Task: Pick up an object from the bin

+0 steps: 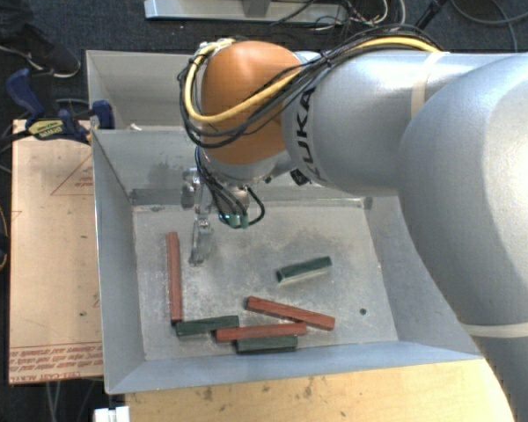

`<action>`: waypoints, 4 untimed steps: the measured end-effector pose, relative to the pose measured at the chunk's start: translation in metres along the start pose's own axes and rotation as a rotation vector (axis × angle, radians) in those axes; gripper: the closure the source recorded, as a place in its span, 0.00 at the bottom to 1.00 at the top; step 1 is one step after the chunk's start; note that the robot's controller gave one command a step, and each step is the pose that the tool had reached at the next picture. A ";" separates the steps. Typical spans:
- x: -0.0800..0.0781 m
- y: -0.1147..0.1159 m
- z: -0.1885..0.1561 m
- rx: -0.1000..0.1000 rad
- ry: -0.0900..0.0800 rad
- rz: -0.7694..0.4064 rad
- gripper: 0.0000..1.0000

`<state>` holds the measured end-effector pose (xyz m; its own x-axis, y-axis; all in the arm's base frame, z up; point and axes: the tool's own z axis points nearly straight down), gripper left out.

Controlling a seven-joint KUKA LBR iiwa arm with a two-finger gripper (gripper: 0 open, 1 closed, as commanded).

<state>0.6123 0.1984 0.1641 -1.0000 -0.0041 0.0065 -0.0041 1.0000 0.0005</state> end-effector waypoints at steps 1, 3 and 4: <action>-0.002 -0.001 -0.005 -0.001 -0.008 0.003 0.00; -0.008 0.021 0.004 0.001 -0.011 -0.645 0.00; -0.001 0.012 0.020 0.002 -0.009 -0.710 0.00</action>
Offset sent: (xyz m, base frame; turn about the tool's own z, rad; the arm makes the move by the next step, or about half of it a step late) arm -0.0063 0.0086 -0.0154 -0.6060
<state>0.6133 0.2100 0.1442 -0.7556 -0.6551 -0.0029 -0.6551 0.7556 0.0002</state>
